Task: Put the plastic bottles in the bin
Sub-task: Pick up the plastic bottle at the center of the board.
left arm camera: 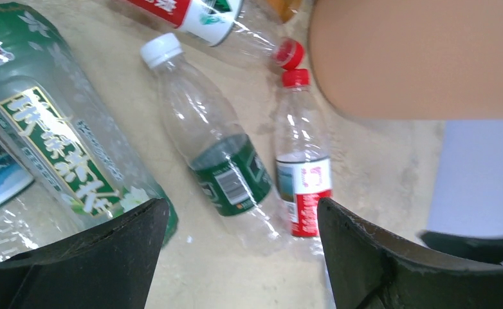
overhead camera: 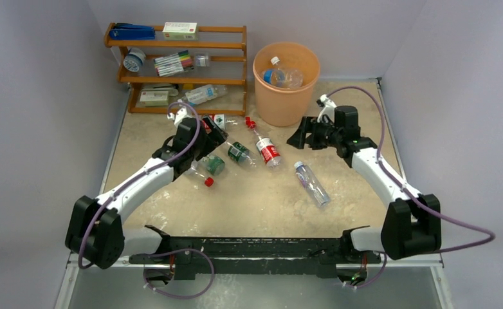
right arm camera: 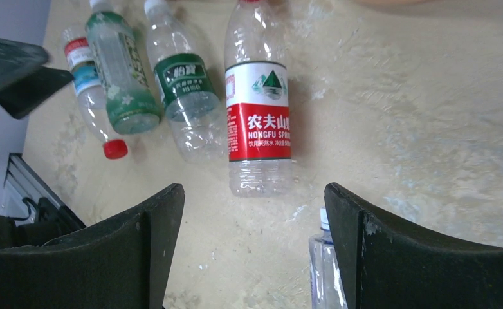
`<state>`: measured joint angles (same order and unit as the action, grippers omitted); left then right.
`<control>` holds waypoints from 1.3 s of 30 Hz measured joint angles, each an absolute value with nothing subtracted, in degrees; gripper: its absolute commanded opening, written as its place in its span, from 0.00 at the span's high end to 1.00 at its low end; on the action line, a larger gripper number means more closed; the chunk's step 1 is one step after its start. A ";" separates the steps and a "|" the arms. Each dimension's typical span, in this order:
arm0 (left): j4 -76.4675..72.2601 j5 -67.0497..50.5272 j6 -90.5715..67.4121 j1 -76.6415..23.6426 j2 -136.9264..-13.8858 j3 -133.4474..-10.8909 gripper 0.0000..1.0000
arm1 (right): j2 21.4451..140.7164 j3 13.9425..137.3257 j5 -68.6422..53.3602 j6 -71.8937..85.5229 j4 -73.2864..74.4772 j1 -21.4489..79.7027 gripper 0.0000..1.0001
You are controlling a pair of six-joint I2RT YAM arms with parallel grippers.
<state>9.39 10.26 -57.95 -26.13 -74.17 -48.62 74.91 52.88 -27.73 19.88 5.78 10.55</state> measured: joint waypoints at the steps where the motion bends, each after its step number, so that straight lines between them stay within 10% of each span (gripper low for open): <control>1: 9.45 9.76 -58.28 -26.30 -73.10 -48.47 0.15 | 75.79 52.60 -27.55 19.88 5.41 11.25 0.19; 31: 13.41 6.66 -63.53 -27.40 -54.87 -38.52 0.16 | 94.61 49.76 -18.44 21.02 -5.56 25.04 0.17; 39: 13.37 6.61 -63.77 -27.40 -54.70 -38.50 0.16 | 97.03 49.91 -16.03 21.02 -5.89 25.98 0.42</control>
<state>13.37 6.61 -63.77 -27.40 -54.70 -38.50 97.03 49.91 -16.03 21.02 -5.89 25.98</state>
